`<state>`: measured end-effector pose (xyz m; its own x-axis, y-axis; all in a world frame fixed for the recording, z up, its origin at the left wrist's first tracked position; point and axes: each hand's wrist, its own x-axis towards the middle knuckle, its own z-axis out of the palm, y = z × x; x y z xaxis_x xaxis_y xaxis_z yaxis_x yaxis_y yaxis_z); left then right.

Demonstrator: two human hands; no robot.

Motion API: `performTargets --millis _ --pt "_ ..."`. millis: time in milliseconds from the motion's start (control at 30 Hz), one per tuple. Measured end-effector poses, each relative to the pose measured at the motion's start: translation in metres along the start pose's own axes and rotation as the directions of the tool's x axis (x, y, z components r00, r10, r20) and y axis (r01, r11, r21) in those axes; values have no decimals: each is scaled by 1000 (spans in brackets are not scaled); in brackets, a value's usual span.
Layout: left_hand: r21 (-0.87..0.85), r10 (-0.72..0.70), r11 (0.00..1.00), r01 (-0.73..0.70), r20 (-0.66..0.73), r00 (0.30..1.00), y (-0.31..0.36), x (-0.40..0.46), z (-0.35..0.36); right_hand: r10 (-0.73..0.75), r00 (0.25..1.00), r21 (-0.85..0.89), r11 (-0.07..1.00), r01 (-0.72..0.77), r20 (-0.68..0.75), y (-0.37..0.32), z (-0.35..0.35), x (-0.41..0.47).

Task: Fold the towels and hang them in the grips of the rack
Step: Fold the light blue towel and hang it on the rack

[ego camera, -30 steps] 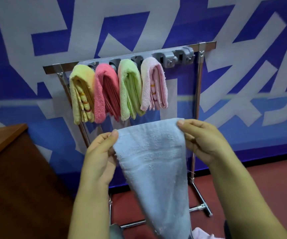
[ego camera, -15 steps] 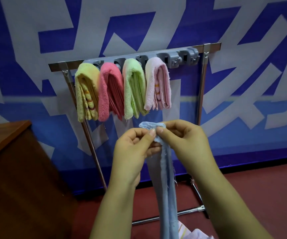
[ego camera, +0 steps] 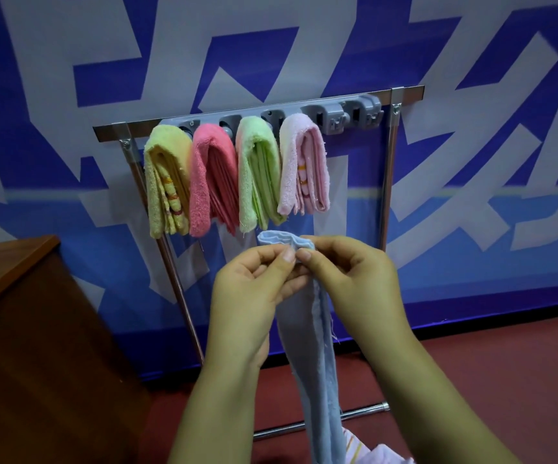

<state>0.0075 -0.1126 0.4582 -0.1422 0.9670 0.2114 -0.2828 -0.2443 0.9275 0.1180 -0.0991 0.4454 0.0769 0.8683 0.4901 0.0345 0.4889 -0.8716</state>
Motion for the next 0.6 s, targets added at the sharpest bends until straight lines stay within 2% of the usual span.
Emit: performTargets --millis 233,433,600 --pt "-43 -23 999 26 68 997 9 -9 3 -51 996 -66 997 46 -79 3 5 -2" --pt "-44 -53 997 57 82 995 8 -8 1 -121 992 -283 951 122 20 8 5 -3" --pt "51 -43 998 34 176 984 8 -5 -6 -148 988 -271 950 153 37 10 -6 4"
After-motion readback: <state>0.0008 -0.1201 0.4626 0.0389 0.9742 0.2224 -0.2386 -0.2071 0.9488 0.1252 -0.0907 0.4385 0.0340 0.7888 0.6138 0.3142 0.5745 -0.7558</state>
